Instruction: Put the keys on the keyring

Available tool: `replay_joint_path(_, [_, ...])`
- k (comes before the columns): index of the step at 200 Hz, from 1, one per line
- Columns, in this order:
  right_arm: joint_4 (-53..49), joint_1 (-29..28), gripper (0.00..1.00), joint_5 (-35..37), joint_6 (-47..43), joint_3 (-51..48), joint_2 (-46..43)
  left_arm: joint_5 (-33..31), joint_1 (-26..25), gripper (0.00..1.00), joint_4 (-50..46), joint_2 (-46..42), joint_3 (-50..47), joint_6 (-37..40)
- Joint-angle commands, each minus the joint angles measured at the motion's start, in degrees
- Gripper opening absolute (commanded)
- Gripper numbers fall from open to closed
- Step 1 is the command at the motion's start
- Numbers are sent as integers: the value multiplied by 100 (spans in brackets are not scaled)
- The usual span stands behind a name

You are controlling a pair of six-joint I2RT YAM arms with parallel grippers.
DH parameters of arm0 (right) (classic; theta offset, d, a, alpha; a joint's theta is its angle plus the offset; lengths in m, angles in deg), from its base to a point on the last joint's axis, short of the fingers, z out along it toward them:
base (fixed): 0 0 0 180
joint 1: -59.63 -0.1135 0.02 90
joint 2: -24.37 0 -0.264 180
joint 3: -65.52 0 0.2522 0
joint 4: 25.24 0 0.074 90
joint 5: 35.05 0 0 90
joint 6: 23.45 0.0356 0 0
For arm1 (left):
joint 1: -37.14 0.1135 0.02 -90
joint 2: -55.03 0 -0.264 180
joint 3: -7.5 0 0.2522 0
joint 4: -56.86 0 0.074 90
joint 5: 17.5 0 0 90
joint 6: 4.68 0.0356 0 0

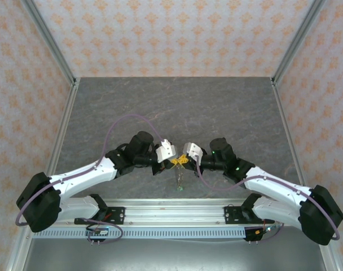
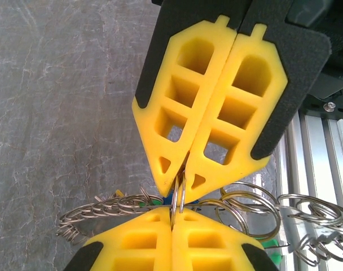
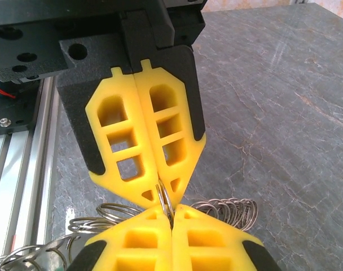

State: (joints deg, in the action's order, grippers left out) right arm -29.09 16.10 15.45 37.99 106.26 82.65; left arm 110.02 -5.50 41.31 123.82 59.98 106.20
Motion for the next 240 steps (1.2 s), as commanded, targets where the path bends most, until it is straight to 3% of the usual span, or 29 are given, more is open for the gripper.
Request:
replay_joint_path(1, [-90,-24,0,-417,-150,234,62,102,1,2,299,-102,347,-13])
replay_joint_path(32, [-391,-24,0,-577,-316,469,108,-30,-30,9,92,-55,471,43])
replay_joint_path(67, [-487,-24,0,-752,-407,605,237,-119,-196,10,-252,93,698,234])
replay_joint_path(87, [-532,-24,0,-820,-431,655,313,-185,-245,7,-302,83,725,290])
replay_joint_path(97, [-542,-24,0,-805,-441,659,315,-231,-252,0,-311,58,715,308])
replay_joint_path(139, [-447,-24,14,-503,-341,388,109,-379,-235,0,43,-183,452,219])
replay_joint_path(240, [136,213,19,-699,138,-18,-237,-173,-213,0,66,-185,384,214])
